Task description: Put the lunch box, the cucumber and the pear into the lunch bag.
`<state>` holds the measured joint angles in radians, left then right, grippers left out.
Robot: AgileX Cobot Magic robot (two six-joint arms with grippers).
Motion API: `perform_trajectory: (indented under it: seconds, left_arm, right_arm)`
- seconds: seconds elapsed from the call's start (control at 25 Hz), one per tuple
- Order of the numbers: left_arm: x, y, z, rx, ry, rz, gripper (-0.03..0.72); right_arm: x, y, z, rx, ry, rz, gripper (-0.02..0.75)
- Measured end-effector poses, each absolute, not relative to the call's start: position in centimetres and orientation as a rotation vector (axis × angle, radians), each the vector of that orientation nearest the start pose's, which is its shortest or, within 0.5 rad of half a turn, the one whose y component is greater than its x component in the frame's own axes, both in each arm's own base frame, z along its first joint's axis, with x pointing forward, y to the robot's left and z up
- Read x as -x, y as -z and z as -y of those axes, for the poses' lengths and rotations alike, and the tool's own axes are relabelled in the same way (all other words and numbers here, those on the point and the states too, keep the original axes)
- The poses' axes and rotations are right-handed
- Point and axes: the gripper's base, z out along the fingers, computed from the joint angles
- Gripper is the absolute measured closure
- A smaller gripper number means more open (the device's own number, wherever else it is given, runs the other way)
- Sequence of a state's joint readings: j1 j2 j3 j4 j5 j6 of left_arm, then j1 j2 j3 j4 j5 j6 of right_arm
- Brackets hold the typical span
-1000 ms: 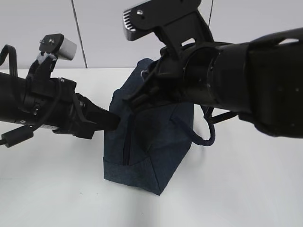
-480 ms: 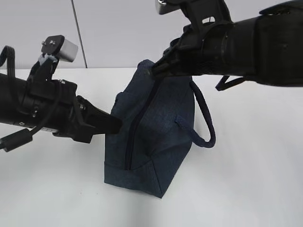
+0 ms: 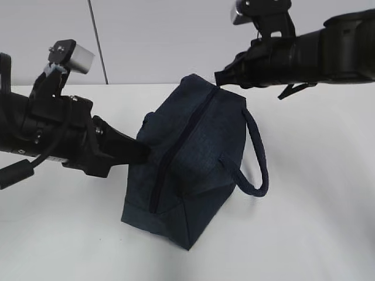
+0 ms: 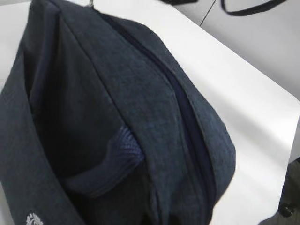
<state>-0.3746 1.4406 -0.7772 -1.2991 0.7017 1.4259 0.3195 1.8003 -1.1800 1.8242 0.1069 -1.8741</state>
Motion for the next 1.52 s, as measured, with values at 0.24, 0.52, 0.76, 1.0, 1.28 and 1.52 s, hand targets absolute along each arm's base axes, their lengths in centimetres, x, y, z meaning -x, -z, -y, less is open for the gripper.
perform_trajectory:
  seconds: [0.24,0.52,0.76,1.0,1.28,1.52]
  left_arm:
    - [-22.9,-25.8,14.6,-0.907,0.8,-2.054,0.701]
    - [-23.0,-26.0,14.4,-0.856,0.784,-2.066,0.701]
    - [-23.1,-26.0,14.4,-0.832,0.787,-2.078,0.678]
    - [-23.0,-26.0,14.4,-0.837,0.797,-2.081,0.394]
    - [-22.3,-25.9,14.1,-0.953,0.741,-2.1,0.315]
    - [-20.9,-26.5,12.1,-0.939,0.547,-2.248,0.337]
  right_arm:
    - [-40.3,-18.1,-12.5,0.407,-0.386,-2.158,0.732]
    - [-40.4,-17.4,-12.7,0.415,-0.416,-2.167,0.732]
    - [-40.3,-17.5,-13.1,0.404,-0.516,-2.157,0.675]
    - [-39.9,-19.2,-12.7,0.412,-0.487,-2.123,0.191]
    - [-37.9,-26.0,-12.3,0.53,-0.417,-1.949,0.132]
    - [-34.9,-30.4,-12.0,0.563,-0.451,-1.895,0.15]
